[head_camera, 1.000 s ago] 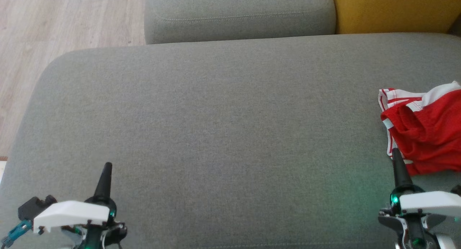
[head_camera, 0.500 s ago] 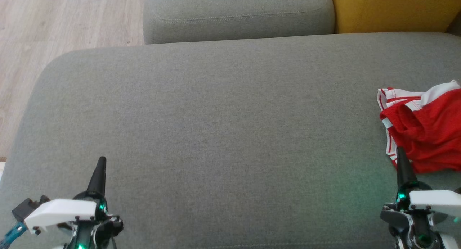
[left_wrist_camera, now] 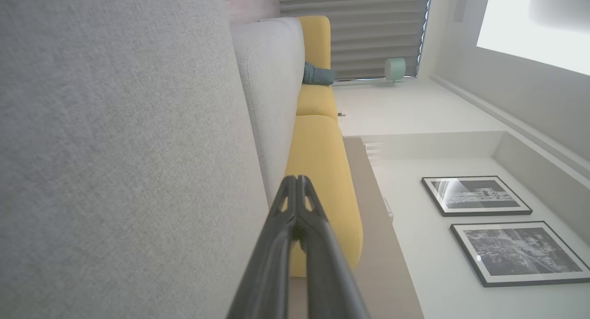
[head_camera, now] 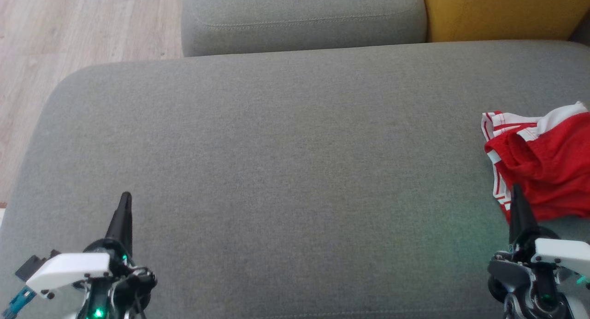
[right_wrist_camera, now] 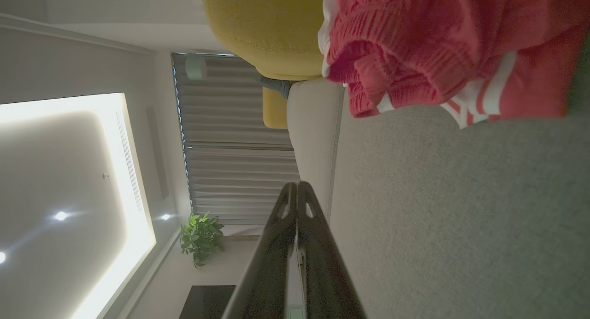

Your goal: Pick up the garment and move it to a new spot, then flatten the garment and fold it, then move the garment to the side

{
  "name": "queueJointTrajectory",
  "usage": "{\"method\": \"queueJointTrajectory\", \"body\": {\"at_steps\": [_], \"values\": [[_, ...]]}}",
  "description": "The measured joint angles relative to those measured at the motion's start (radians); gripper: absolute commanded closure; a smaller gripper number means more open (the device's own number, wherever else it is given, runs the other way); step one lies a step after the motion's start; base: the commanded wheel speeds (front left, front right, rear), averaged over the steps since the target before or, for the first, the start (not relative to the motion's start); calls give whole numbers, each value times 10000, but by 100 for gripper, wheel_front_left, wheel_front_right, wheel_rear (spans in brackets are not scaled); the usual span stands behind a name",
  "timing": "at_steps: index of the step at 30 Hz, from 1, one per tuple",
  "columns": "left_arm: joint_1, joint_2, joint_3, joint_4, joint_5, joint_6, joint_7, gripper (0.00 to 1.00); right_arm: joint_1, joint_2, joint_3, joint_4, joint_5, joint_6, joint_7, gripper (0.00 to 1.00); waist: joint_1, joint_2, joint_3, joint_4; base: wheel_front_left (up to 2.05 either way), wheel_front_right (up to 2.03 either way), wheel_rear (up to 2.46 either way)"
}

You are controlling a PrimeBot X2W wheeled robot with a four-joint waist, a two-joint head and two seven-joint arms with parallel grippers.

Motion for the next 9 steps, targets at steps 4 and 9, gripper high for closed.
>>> {"method": "queueJointTrajectory", "body": {"at_steps": [4, 9], "values": [[-140, -38, 69, 19, -445, -88, 100, 100, -100, 0, -25, 82, 468, 0, 4, 100, 0, 0, 2, -12, 0, 0, 0], [-202, -65, 242, 21, -669, -125, 113, 100, -139, -2, -58, 102, 692, 0, 50, 100, 0, 0, 3, -16, 0, 0, 0]]}}
